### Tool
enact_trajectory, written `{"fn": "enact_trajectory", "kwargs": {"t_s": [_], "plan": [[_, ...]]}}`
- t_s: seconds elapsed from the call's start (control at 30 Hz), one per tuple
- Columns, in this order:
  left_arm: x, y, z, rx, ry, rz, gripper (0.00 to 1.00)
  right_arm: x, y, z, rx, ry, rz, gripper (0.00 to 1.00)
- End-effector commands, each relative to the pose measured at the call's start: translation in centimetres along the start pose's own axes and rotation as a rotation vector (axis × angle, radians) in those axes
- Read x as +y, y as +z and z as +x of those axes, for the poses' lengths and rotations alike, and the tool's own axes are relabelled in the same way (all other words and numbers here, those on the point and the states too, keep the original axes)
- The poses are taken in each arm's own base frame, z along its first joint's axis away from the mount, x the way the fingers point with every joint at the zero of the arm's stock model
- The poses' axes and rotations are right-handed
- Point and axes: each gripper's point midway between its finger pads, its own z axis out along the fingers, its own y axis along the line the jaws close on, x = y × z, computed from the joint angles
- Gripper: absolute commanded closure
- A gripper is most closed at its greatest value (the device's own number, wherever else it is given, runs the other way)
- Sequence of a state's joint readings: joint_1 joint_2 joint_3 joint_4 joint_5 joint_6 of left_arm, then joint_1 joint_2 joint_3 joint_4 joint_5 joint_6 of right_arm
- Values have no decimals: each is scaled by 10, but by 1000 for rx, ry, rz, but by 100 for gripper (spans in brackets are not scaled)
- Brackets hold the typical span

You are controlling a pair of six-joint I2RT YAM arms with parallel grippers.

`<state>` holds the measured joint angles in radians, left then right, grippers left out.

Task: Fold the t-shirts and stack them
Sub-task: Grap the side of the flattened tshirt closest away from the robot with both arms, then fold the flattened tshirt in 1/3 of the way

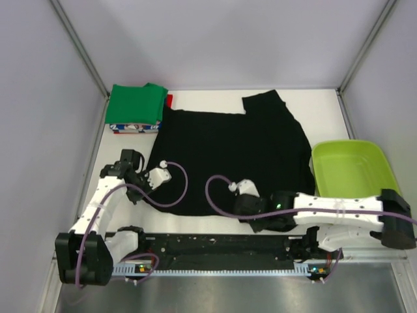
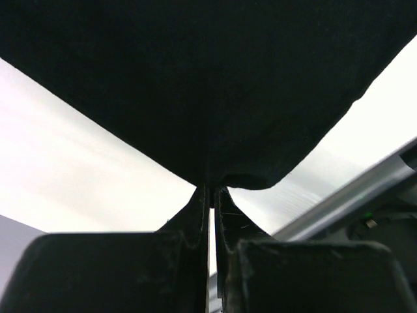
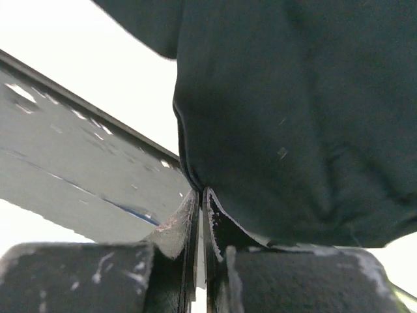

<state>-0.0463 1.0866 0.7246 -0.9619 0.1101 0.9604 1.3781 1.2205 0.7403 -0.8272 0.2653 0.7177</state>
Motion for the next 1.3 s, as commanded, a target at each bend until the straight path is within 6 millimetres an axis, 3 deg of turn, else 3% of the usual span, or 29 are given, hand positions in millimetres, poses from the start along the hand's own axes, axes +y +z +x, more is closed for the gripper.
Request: {"fn": "enact_trajectory", "kwargs": {"t_s": [0.0,0.27,0.33,0.43,0.63,0.77,0.8,0.87,1.0,1.13,1.27], "plan": [[-35,-25,22,77,-72,85,100,-30,-77,-62,-196,92,-18,100],[-56,-54,33,104,-115,106,100,-52,-156,-54,-122,-129,-59,100],[-60,-60,30,90,-124,119,100,-62,-165,-54,-135,-132,-31,100],[-56,-62,30,89,-122,91,100,-59,-168,-53,-146,-124,-92,100],[9,-38,19,109,-157,-120,100,-93,-154,-75,-124,61,50,100],[19,-32,2,97,-199,-65,100,-99,-147,-137,-268,-34,94,100],[18,-28,-4,72,-196,-43,100,-107,-145,-151,-295,-70,144,100],[23,-24,-5,73,-189,-53,100,-142,-133,-169,-312,-84,281,100],[32,-21,-10,65,-196,-72,100,-211,-102,-174,-306,-38,436,100],[39,-16,-25,29,-200,-49,100,-234,-93,-187,-431,-92,501,100],[61,-11,-36,32,-226,-75,100,-258,-88,-197,-536,-111,545,100]]}}
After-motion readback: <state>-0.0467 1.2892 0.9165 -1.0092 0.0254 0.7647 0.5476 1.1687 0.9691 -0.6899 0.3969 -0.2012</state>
